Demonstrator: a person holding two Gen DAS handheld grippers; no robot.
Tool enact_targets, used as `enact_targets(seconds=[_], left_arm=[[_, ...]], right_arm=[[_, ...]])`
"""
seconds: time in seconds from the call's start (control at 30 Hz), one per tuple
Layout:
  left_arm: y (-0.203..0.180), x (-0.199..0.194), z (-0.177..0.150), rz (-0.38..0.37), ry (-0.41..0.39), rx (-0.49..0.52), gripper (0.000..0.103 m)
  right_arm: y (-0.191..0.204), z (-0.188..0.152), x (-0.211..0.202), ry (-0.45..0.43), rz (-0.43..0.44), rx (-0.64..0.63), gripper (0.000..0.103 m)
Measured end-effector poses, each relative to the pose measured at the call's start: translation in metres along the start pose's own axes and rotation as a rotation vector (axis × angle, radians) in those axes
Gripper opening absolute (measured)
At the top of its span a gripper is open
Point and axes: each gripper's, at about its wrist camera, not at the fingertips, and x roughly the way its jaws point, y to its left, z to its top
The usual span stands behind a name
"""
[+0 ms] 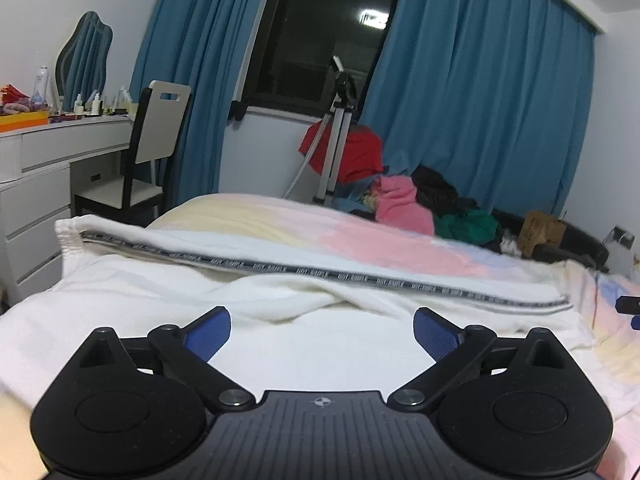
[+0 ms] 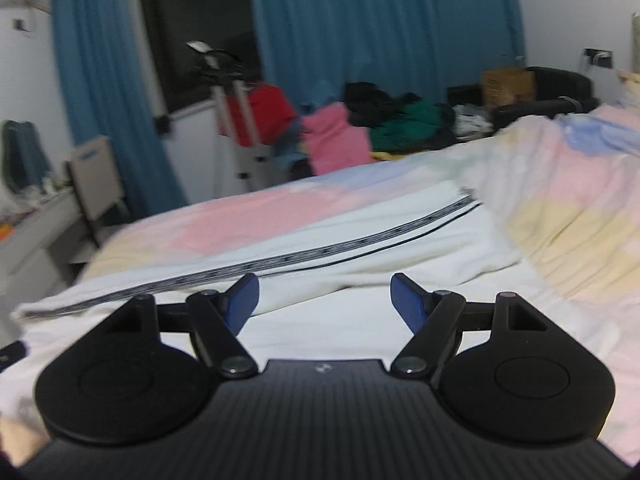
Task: Fold clothes
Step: 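Release the sweatpants edge with the right gripper, then grasp the waistband of the white sweatpants with the left gripper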
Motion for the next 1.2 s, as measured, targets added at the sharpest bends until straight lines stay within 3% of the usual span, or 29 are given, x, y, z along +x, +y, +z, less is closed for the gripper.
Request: enact_targets(seconds=[0.07, 0.23, 0.37, 0.67, 0.93, 1.07, 1.2], left_arm=[[-0.001, -0.004, -0.003, 0.012, 0.014, 0.006, 0.102], [0.002, -0.009, -0.013, 0.046, 0.059, 0.015, 0.103], [0.017, -0.008, -0.020, 0.101, 0.141, -0.027, 0.103], [0.094, -0.019, -0.015, 0.193, 0.261, -0.346, 0.103], [0.132, -0.030, -0.009, 0.217, 0.341, -0.476, 0.102], [0.154, -0.016, -0.009, 0.301, 0.398, -0.552, 0.102], [0.185, 0.005, -0.017, 0.238, 0.455, -0.726, 0.096]], right_arm=[[-0.001, -0.006, -0.004, 0.011, 0.006, -0.013, 0.074], [-0.006, -0.008, -0.004, 0.017, -0.084, -0.016, 0.074], [-0.013, -0.011, -0.005, 0.017, -0.094, 0.016, 0.074], [-0.024, -0.015, 0.005, 0.042, -0.104, 0.020, 0.074], [-0.035, -0.017, 0.012, 0.082, -0.107, 0.061, 0.074], [-0.043, -0.017, 0.016, 0.110, -0.123, 0.093, 0.074], [-0.049, -0.020, 0.023, 0.150, -0.161, 0.114, 0.074]])
